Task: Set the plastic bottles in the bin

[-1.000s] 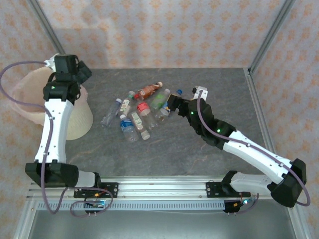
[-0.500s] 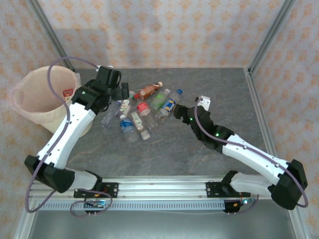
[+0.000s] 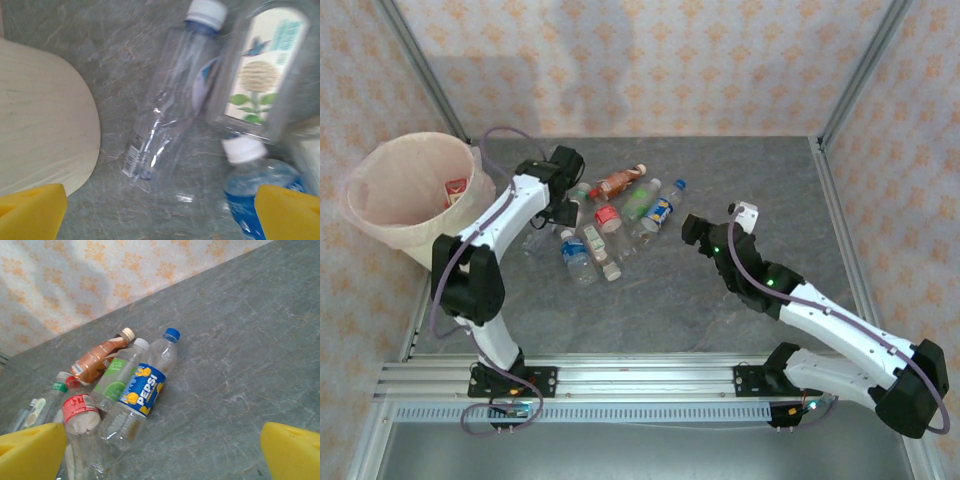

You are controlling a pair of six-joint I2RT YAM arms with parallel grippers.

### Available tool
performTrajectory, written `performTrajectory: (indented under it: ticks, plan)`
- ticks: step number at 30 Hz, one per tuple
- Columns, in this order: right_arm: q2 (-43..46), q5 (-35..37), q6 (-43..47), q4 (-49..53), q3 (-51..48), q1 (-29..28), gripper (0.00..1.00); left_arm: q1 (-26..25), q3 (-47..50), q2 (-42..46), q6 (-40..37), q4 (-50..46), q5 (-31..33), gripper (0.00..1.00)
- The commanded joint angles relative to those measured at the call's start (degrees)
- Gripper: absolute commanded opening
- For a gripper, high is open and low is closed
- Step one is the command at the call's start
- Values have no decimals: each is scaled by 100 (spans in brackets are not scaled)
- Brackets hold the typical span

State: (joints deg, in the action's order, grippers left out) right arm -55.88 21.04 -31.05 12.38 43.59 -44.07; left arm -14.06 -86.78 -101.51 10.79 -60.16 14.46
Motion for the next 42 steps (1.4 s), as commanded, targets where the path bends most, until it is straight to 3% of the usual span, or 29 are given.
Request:
performTrajectory:
  ticks: [1, 4, 8, 14, 18, 29, 34, 38, 42]
  plan:
    - [205, 233, -152, 287, -21, 26, 99, 213, 57, -296, -184, 21, 183, 94]
    - [358, 360, -287, 353, -95, 24, 99, 386, 36, -572, -323, 138, 33, 87]
    - [568, 531, -296, 282, -211, 31, 99, 542, 112, -755, -543, 484, -643, 83]
    - [692, 676, -271, 434, -198, 31, 99, 687, -29, -1475, -530, 412, -308, 80]
    - [719, 757, -216, 398, -216, 33, 99, 760, 3, -1683, -554, 592, -581, 79]
    - [647, 792, 47, 291, -136, 47, 99, 951, 293, -1599, -552, 1062, -1611, 80]
    - [648, 788, 62, 276, -161, 48, 99, 1091, 395, -1326, -677, 1012, -1494, 80]
    - [648, 799, 98, 242, -158, 48, 99, 1062, 406, -1388, -648, 1070, -1688, 70]
    - [648, 797, 106, 238, -149, 57, 99, 930, 227, -1315, -670, 963, -1485, 58]
